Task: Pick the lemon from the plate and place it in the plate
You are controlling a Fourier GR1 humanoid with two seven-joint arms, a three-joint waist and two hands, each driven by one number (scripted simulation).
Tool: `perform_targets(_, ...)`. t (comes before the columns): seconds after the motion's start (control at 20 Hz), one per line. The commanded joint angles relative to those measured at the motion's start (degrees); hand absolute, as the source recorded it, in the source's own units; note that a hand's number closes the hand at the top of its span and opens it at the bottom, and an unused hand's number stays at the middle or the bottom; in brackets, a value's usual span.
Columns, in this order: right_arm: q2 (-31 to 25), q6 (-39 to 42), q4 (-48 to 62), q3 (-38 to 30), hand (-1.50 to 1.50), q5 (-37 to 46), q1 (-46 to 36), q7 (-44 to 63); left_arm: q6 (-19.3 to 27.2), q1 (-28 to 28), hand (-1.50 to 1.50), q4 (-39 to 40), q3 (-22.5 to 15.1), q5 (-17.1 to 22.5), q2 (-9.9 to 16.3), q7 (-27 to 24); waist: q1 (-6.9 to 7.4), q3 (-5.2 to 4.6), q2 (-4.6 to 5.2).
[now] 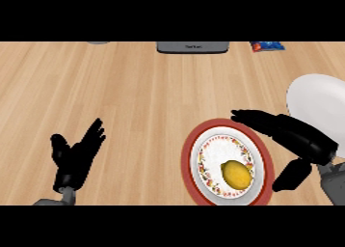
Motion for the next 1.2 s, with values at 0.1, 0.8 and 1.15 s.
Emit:
perform_targets(0.1, 3.79, 5.2, -4.09, 1.58, -1.5, 3.79, 2.61, 6.13, -1.19, 0.22, 0.0, -1.93, 2.03, -0.3, 0.28, 1.49, 0.17, 0.01, 0.02)
perform_targets(0.8, 9.77, 0.94, -5.41, 1.06, -1.5, 20.8, 11.56, 1.5, -4.47, 2.21, 0.0, -3.24, 4.42, -2.58, -1.92, 1.8, 0.15, 0.03, 0.04)
perform_targets(1.15, 16.82, 1.11, 4.71, -0.35, -1.5, 26.65, 5.01, 1.25, -3.86, 0.68, 0.0, 0.04, 3.86, -6.17, -5.28, 0.56, 0.22, 0.02, 0.08)
